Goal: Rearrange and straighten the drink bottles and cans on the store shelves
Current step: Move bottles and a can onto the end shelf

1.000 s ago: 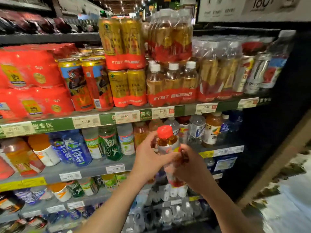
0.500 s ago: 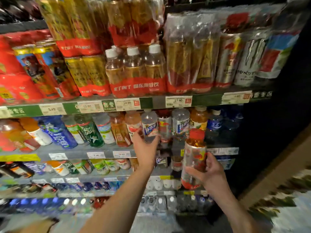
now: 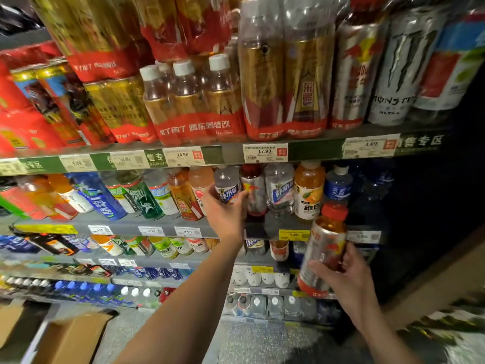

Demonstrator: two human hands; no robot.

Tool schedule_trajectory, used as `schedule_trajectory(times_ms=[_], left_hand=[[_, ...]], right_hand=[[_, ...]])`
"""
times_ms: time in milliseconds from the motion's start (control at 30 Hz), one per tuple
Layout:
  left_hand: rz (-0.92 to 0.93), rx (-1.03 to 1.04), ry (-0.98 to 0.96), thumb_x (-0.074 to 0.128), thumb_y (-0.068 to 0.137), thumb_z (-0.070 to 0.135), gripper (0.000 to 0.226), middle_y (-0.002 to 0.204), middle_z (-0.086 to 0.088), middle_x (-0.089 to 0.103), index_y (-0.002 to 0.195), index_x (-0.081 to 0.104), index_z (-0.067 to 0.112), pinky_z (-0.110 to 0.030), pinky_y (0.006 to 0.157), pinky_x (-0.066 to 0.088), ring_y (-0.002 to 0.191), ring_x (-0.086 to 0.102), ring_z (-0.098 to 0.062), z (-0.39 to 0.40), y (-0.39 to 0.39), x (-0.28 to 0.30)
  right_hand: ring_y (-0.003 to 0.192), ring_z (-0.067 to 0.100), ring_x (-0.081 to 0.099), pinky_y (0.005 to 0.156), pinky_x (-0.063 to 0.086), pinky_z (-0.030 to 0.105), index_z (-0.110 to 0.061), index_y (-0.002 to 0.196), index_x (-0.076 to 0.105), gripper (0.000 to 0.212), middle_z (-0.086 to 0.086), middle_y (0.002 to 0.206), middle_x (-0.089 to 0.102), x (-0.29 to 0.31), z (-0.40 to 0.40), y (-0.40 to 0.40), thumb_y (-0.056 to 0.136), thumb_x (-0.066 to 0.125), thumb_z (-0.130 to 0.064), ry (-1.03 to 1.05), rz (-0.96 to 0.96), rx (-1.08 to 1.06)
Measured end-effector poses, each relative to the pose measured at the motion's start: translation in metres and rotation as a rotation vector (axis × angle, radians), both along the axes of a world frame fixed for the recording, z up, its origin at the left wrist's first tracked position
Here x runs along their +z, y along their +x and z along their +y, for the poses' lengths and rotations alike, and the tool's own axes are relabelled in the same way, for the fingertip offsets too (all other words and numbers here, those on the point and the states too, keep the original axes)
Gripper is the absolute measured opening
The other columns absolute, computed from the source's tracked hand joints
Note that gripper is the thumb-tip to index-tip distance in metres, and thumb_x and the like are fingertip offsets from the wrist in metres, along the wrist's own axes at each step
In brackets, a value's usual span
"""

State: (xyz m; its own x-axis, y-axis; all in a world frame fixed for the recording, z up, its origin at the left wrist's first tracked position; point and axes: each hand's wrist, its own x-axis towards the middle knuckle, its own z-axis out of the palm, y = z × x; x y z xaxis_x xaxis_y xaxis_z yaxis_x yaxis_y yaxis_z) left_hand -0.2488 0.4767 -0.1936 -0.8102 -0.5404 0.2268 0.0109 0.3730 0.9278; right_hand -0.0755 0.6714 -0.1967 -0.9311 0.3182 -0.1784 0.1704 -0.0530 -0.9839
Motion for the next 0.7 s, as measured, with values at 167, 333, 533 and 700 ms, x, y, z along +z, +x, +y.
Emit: schedule_trajectory(times_ms=[167, 333, 533, 700], left_hand=[[-0.062, 0.027, -0.003, 0.085, 0.065, 0.029, 0.068, 0.113, 0.002, 0.056, 0.122, 0.052, 0.014, -0.027, 0.093, 0.045, 0.105, 0.056, -0.018, 0.000, 0.000, 0.011], [-0.098, 0.060, -0.013, 0.087, 0.063, 0.024, 0.081, 0.122, -0.007, 0.044, 0.133, 0.047, 0.010, -0.033, 0.103, 0.039, 0.115, 0.040, -0.023, 0.006, 0.006, 0.015], [-0.032, 0.021, 0.123, 0.085, 0.068, 0.027, 0.070, 0.123, -0.003, 0.060, 0.129, 0.052, 0.020, -0.039, 0.104, 0.046, 0.115, 0.057, -0.022, 0.007, 0.009, 0.016], [-0.020, -0.024, 0.191, 0.084, 0.073, 0.020, 0.060, 0.107, 0.008, 0.064, 0.125, 0.053, 0.022, -0.029, 0.090, 0.047, 0.101, 0.062, -0.018, -0.013, 0.027, 0.008]], right_hand=[[0.083, -0.003, 0.070, 0.059, 0.051, 0.007, -0.021, 0.112, 0.060, 0.053, -0.005, 0.103, 0.072, -0.002, 0.004, -0.002, 0.072, 0.081, 0.005, -0.031, -0.017, 0.013], [0.087, -0.002, 0.069, 0.073, 0.051, 0.018, -0.028, 0.110, 0.060, 0.056, -0.011, 0.100, 0.074, -0.005, 0.005, -0.002, 0.068, 0.086, -0.002, 0.025, -0.030, 0.059], [0.087, -0.002, 0.069, 0.079, 0.050, 0.024, -0.030, 0.110, 0.060, 0.058, -0.015, 0.096, 0.074, -0.006, 0.000, -0.002, 0.067, 0.086, -0.002, 0.028, -0.044, 0.087], [0.090, 0.000, 0.068, 0.076, 0.048, 0.022, -0.030, 0.113, 0.059, 0.059, -0.011, 0.103, 0.072, -0.006, -0.009, 0.001, 0.068, 0.087, -0.004, 0.032, -0.041, 0.084]])
